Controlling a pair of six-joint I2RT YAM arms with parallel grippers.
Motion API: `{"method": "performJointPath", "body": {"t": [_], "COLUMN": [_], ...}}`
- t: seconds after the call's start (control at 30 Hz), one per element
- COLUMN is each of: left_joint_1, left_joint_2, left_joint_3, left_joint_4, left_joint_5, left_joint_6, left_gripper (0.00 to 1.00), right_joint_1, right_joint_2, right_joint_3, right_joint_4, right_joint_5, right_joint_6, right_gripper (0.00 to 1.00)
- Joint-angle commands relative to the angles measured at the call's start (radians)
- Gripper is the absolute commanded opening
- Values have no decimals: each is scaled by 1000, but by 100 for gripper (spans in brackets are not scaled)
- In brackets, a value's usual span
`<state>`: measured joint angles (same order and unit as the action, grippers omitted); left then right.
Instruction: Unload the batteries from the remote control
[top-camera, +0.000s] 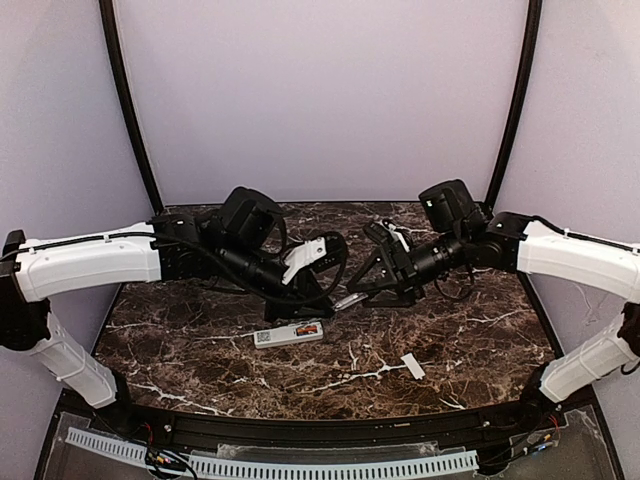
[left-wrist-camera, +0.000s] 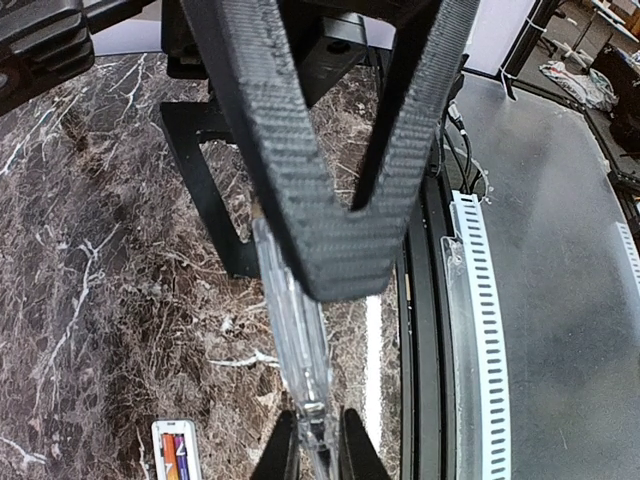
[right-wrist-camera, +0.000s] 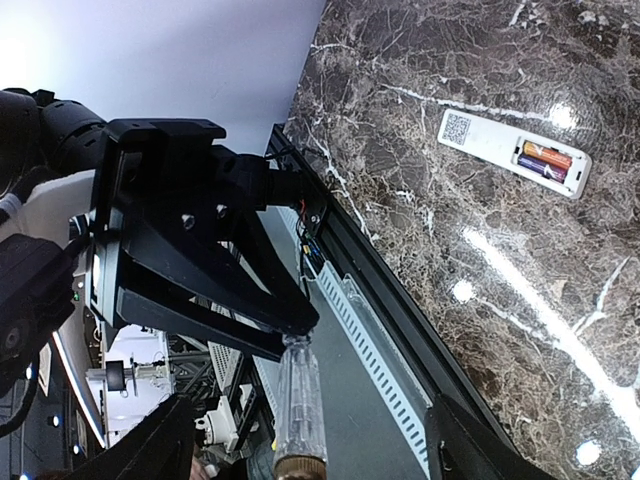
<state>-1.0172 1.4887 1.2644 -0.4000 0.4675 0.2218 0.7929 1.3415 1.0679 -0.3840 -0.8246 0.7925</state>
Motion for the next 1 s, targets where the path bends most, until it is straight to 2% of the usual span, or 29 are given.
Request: {"method": "performJointPath", "body": {"t": [0.0, 0.2, 0.67, 0.9, 0.97], "left_joint_1": [-12, -19, -21, -21, -22], "left_joint_2": [8, 21, 41, 38, 34], "left_joint_3": [2, 9, 22, 24, 25], "left_joint_4": [-27, -31, -43, -46, -47], "left_joint_5": [-8, -19, -34, -33, -40], "left_joint_6": [12, 7, -1, -2, 1], "left_gripper": [0, 0, 0, 0, 1], "right_joint_1": [29, 50, 88, 89, 89], "right_joint_2": [23, 39, 55, 51, 46], "right_joint_3": [33, 18, -14, -22, -22], "right_joint_4": [14, 58, 125, 123, 121], "right_joint_5": [22, 24, 25, 25, 30], "right_joint_6": [1, 18, 54, 52, 50], "right_gripper": [76, 58, 25, 0, 0]}}
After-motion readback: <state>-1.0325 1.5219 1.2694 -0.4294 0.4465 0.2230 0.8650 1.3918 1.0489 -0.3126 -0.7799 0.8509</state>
